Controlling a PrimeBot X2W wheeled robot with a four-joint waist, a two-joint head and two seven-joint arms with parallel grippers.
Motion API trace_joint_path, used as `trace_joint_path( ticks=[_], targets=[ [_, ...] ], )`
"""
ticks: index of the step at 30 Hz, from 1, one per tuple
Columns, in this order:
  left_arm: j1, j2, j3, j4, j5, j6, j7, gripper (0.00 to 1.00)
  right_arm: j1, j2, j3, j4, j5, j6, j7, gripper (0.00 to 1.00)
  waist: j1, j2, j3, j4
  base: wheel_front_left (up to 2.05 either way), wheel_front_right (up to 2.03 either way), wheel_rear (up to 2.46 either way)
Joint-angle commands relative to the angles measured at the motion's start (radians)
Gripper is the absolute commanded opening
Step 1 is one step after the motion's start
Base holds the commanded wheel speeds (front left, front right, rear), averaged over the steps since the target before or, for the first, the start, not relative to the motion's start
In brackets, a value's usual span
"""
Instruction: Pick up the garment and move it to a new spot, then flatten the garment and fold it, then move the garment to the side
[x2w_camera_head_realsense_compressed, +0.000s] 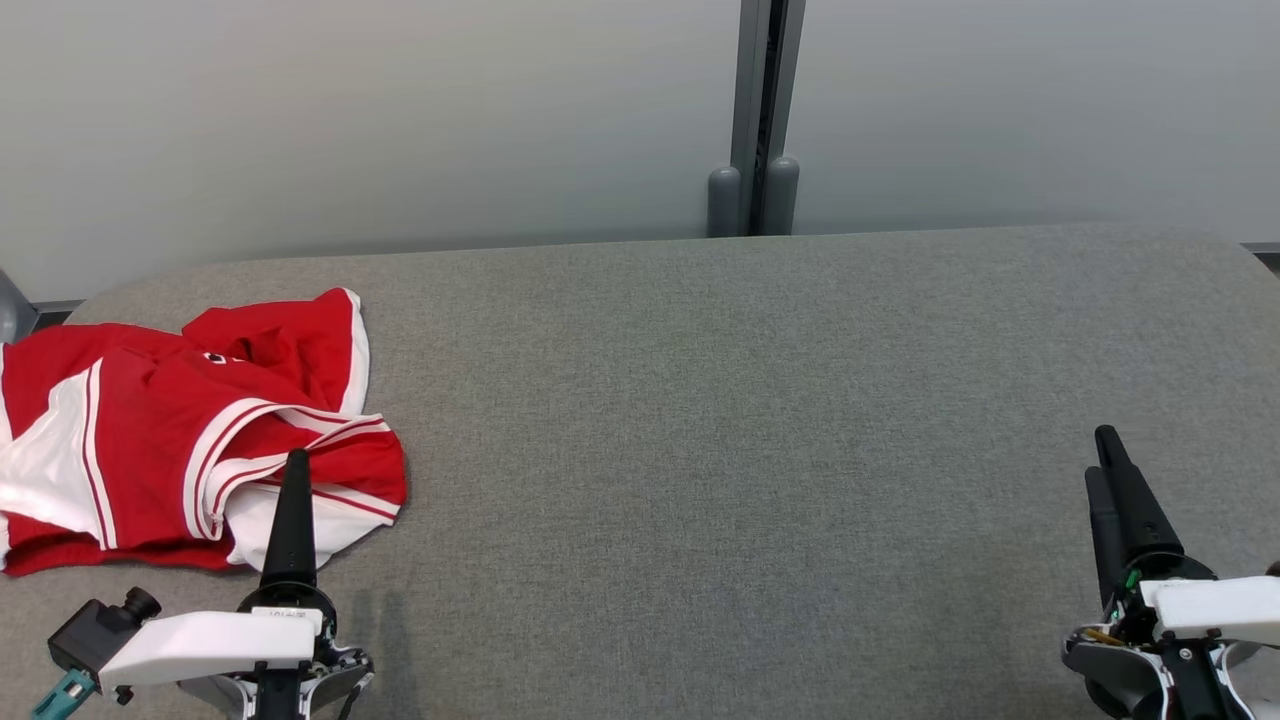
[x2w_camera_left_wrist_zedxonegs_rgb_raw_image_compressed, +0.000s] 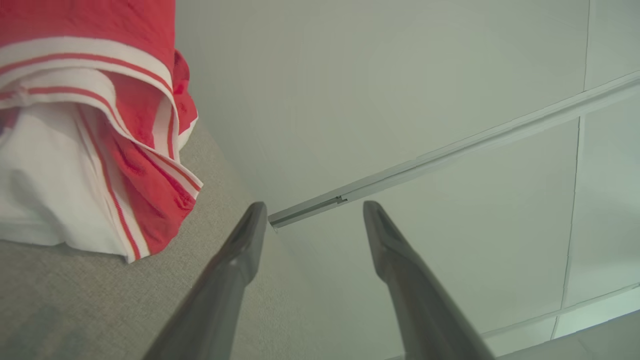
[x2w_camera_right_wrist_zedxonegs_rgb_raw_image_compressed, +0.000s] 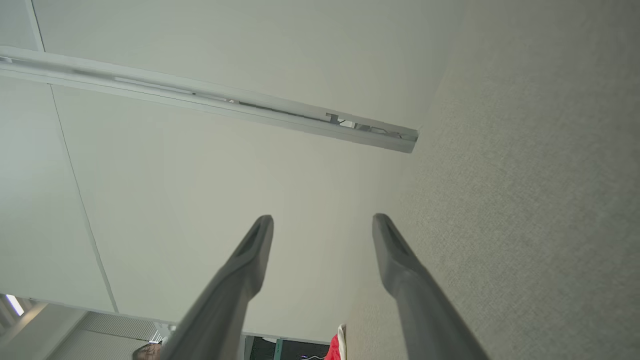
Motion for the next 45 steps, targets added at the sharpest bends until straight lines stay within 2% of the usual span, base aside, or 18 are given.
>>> trace_joint_path(
  ticks=[1, 13, 14, 26, 35, 45],
  targets=[
    [-0.03, 0.004, 0.007, -0.02, 0.045, -0.001, -0.008, 1.0, -0.024, -0.02, 0.016, -0.021, -0.032, 0.003, -0.015, 1.0, 0.0, 0.0, 0.0, 0.0, 0.0, 0.0, 0.0],
    [-0.018, 0.006, 0.009, -0.045, 0.3, -0.001, -0.043, 1.0, -0.026, -0.027, 0.037, -0.046, -0.264, 0.004, -0.064, 1.0, 0.0, 0.0, -0.001, 0.004, 0.0, 0.0, 0.0],
    [-0.016, 0.006, 0.008, -0.052, 0.348, 0.006, -0.049, 1.0, -0.027, -0.025, 0.035, -0.05, -0.301, 0.004, -0.071, 1.0, 0.0, 0.0, -0.001, 0.005, 0.0, 0.0, 0.0],
    [-0.005, 0.007, -0.012, -0.076, 0.597, 0.041, -0.079, 1.0, -0.028, -0.034, 0.058, -0.066, -0.583, 0.005, -0.114, 1.0, 0.0, 0.0, 0.003, 0.007, 0.0, 0.0, 0.0],
    [0.001, 0.008, -0.023, -0.089, 0.715, 0.059, -0.1, 1.0, -0.022, -0.024, 0.046, -0.057, -0.762, 0.005, -0.142, 1.0, 0.0, 0.0, 0.004, 0.009, 0.0, 0.0, 0.0],
    [0.014, 0.009, -0.033, -0.101, 0.828, 0.073, -0.118, 1.0, -0.02, -0.032, 0.068, -0.036, -0.906, 0.006, -0.169, 1.0, 0.0, 0.0, 0.001, 0.009, 0.0, 0.0, 0.0]
  ],
)
